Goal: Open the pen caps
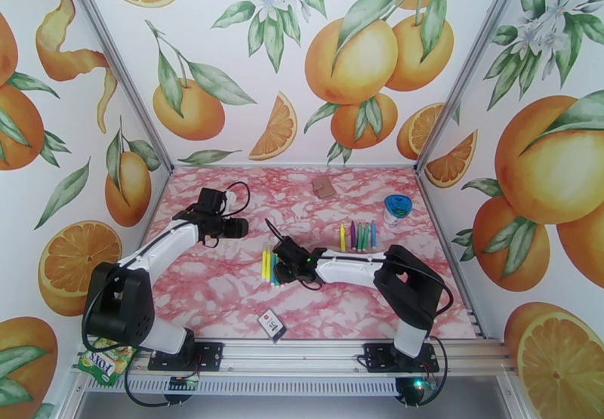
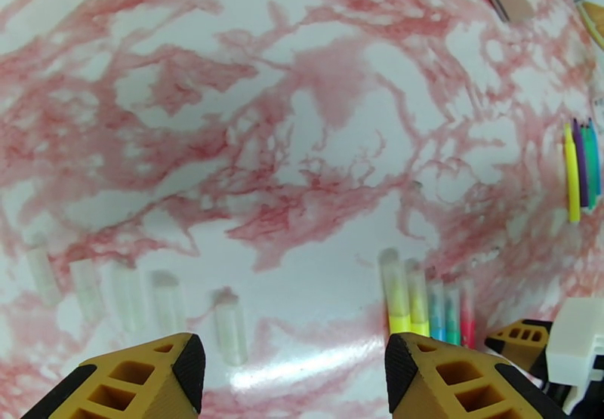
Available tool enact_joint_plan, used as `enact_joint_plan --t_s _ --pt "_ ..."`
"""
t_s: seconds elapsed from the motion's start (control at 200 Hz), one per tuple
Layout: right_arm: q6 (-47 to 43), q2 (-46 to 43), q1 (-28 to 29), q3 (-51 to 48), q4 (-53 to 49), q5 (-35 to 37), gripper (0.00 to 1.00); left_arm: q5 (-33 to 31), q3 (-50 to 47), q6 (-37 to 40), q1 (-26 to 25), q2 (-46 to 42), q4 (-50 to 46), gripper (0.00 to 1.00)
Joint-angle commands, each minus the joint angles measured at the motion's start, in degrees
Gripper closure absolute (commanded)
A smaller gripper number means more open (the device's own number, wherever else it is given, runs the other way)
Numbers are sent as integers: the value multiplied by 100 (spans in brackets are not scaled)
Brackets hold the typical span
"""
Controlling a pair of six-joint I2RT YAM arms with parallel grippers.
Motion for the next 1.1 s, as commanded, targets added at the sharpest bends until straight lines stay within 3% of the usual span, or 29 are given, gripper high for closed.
enact_joint_plan --t_s 0.0,0.751,1.096 --pt "162 123 38 196 -161 252 56 40 -113 92 56 -219 139 33" --pt "386 374 63 487 -997 954 62 158 -74 55 91 -17 383 33" --pt "335 603 54 676 -1163 996 74 259 111 -11 96 206 455 33"
